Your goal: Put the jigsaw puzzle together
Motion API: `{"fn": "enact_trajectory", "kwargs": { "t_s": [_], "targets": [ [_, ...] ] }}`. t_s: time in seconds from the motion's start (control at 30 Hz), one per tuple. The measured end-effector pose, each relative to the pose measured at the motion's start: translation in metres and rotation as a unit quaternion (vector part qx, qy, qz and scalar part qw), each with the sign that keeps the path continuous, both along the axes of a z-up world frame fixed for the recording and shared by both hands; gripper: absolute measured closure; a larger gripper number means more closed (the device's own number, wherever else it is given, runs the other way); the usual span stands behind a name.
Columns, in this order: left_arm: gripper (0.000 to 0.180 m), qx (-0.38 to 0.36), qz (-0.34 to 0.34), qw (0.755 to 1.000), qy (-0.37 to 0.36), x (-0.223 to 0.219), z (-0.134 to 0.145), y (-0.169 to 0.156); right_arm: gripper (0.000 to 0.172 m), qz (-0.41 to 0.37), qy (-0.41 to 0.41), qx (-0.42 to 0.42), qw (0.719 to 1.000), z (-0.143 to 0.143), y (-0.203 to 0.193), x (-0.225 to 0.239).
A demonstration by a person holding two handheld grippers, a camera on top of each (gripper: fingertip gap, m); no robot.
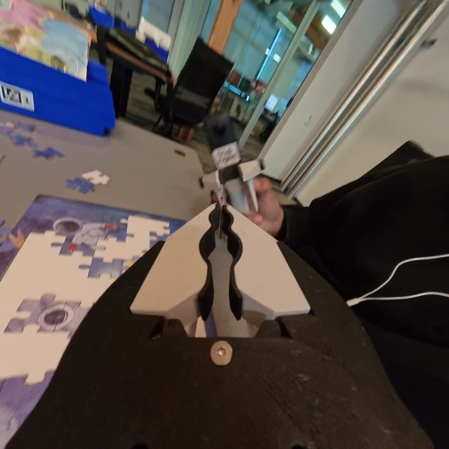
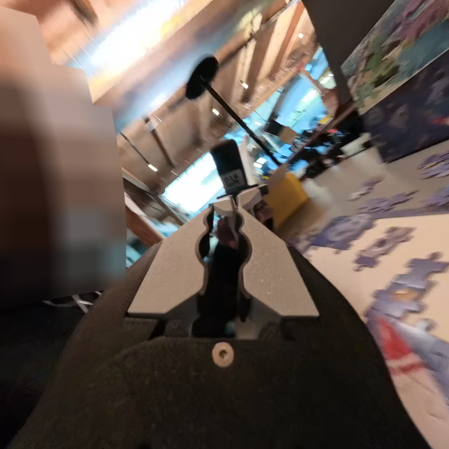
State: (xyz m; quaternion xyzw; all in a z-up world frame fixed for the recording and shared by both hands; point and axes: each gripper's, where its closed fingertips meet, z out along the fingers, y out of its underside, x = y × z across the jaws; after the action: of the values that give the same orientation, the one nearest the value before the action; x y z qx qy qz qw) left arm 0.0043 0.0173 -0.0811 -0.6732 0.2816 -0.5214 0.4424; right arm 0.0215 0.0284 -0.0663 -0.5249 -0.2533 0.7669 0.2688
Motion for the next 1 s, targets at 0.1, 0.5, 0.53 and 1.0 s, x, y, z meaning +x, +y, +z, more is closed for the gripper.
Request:
{"fn": "enact_trajectory", "kwargs": {
  "t_s": [0.1,0.5,0.53,1.0],
  "targets": [
    [0.18,-0.023,-0.014,0.998,0.049,0.002,-0.021,-0.004,0.157,-0.063,-0.105,0.163,0.979,-0.008,-0.002,-0.005],
    [0.18,-0.038,-0.03,0.996,0.068,0.003,-0.03,-0.008,0.15,-0.108,-0.242,0.333,0.905,-0.038,-0.003,-0.014],
    [0.18,-0.04,-0.034,0.996,0.069,0.004,-0.03,-0.009,0.151,-0.107,-0.248,0.34,0.901,-0.04,-0.004,-0.014],
    [0.18,-0.049,-0.034,0.996,0.073,0.003,-0.036,-0.008,0.171,-0.062,-0.243,0.298,0.921,-0.047,-0.01,-0.017]
  ]
}}
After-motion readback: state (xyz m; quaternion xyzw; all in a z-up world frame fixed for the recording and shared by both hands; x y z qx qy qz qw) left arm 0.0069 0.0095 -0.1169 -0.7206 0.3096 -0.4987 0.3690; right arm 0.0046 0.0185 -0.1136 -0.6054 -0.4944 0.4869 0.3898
